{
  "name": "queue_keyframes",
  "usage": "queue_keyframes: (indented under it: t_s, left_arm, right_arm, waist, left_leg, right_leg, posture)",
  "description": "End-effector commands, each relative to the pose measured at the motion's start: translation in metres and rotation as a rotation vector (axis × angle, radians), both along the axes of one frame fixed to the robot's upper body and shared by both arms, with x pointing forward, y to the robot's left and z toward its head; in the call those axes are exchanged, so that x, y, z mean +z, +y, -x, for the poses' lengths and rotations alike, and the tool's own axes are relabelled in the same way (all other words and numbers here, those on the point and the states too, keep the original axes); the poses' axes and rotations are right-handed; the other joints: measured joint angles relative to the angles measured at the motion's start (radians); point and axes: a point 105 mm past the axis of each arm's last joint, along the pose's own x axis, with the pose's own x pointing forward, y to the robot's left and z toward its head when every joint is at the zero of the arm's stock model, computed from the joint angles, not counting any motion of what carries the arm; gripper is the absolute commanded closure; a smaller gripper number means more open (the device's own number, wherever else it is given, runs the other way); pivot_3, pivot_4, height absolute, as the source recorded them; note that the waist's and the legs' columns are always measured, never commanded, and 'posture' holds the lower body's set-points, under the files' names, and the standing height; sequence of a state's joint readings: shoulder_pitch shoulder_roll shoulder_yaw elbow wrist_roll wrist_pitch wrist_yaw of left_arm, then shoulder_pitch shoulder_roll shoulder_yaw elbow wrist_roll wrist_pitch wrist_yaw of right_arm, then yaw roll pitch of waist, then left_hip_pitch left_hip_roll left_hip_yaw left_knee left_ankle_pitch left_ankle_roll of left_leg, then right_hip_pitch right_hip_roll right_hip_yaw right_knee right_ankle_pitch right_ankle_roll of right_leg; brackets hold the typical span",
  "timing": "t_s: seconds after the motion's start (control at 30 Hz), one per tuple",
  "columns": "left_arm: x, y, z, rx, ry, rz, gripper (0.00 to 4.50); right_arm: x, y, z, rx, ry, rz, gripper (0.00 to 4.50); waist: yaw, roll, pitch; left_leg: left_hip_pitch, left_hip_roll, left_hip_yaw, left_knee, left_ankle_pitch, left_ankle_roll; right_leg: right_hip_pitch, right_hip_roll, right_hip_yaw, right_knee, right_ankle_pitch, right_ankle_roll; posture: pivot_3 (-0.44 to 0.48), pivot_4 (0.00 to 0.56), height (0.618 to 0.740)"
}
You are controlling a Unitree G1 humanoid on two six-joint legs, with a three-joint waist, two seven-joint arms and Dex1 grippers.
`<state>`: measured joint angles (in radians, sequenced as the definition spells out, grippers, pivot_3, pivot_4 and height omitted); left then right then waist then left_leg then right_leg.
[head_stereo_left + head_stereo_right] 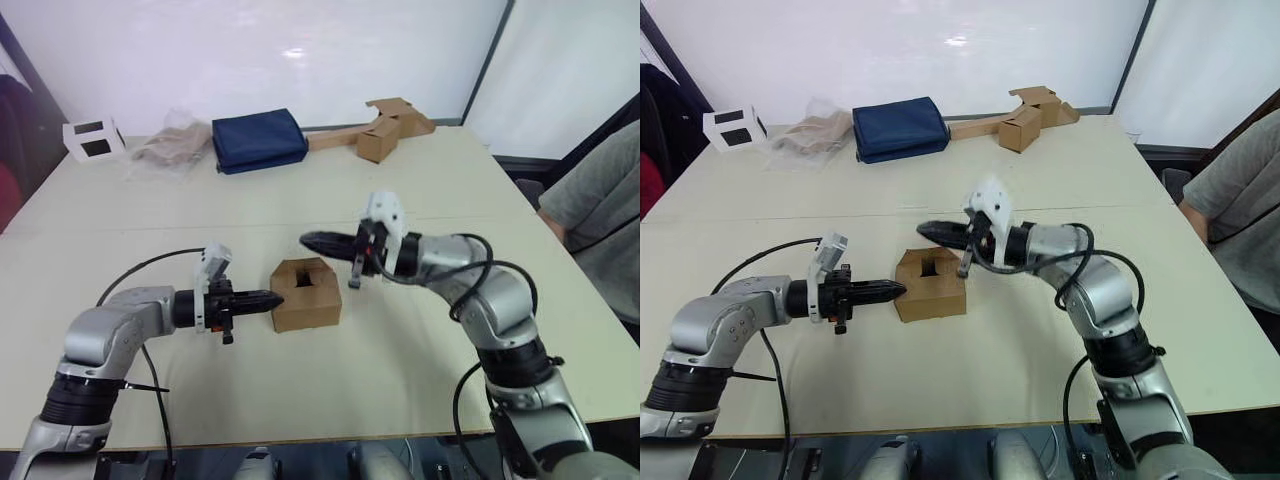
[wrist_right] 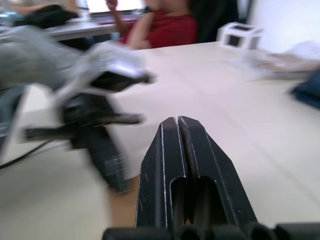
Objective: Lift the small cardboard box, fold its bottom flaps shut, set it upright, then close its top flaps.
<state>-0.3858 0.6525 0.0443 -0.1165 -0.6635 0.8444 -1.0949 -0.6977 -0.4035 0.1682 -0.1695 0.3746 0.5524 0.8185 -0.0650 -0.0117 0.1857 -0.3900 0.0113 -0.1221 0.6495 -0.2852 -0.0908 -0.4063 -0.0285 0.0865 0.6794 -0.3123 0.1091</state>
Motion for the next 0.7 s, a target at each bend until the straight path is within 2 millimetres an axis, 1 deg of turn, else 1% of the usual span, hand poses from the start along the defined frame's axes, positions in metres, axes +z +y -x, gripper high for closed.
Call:
queue_keyframes:
  t_s: [0.03, 0.1, 0.2, 0.23, 0.4, 0.6, 0.7]
  left_arm:
    - [-0.002, 0.0, 0.001, -0.002, -0.006, -0.01, 4.45]
    - [-0.002, 0.0, 0.001, 0.001, -0.007, -0.011, 4.45]
    - [-0.003, 0.0, 0.001, 0.009, -0.008, -0.013, 4.45]
    - [-0.004, 0.001, 0.001, 0.012, -0.008, -0.014, 4.45]
    - [-0.005, 0.003, 0.001, 0.023, -0.005, -0.014, 4.45]
    - [0.0, 0.009, -0.003, 0.053, -0.014, 0.005, 4.45]
    - [0.007, 0.013, -0.008, 0.078, -0.026, 0.03, 4.45]
  right_arm:
    - [-0.012, 0.007, -0.018, -0.08, -0.076, 0.119, 4.5]
    - [-0.02, 0.011, -0.026, -0.103, -0.083, 0.163, 4.5]
    - [-0.026, 0.014, -0.027, -0.094, -0.086, 0.197, 4.5]
    - [-0.027, 0.015, -0.025, -0.08, -0.083, 0.203, 4.5]
    - [-0.037, 0.017, 0.003, 0.041, -0.028, 0.212, 4.5]
    - [-0.048, 0.018, 0.011, 0.05, 0.011, 0.22, 4.5]
    - [-0.052, 0.019, 0.012, 0.046, 0.021, 0.225, 4.5]
  waist:
    - [-0.003, 0.0, 0.0]
    - [-0.004, 0.0, 0.0]
    - [-0.003, 0.0, 0.0]
    - [-0.003, 0.0, 0.0]
    - [-0.002, 0.0, 0.0]
    - [-0.003, 0.0, 0.0]
    - [-0.002, 0.0, 0.0]
  left_leg:
    - [0.0, 0.0, 0.0, 0.0, 0.0, 0.0]
    - [0.0, 0.0, 0.0, 0.0, 0.0, 0.0]
    - [0.0, 0.0, 0.0, 0.0, 0.0, 0.0]
    - [0.0, 0.0, 0.0, 0.0, 0.0, 0.0]
    - [0.0, 0.0, 0.0, 0.0, 0.0, 0.0]
    - [0.0, 0.0, 0.0, 0.0, 0.0, 0.0]
    - [0.0, 0.0, 0.0, 0.0, 0.0, 0.0]
  right_leg:
    - [0.0, 0.0, 0.0, 0.0, 0.0, 0.0]
    - [0.0, 0.0, 0.0, 0.0, 0.0, 0.0]
    - [-0.001, 0.0, 0.0, 0.0, 0.0, 0.0]
    - [-0.001, 0.0, 0.0, 0.0, 0.0, 0.0]
    - [0.0, 0.0, 0.0, 0.0, 0.0, 0.0]
    - [0.0, 0.0, 0.0, 0.0, 0.0, 0.0]
    - [0.0, 0.0, 0.0, 0.0, 0.0, 0.0]
  posture:
    - [0.0, 0.15, 0.74]
    - [0.0, 0.15, 0.74]
    - [0.0, 0.15, 0.74]
    - [0.0, 0.15, 0.74]
    - [0.0, 0.15, 0.74]
    - [0.0, 0.15, 0.74]
    - [0.0, 0.15, 0.74]
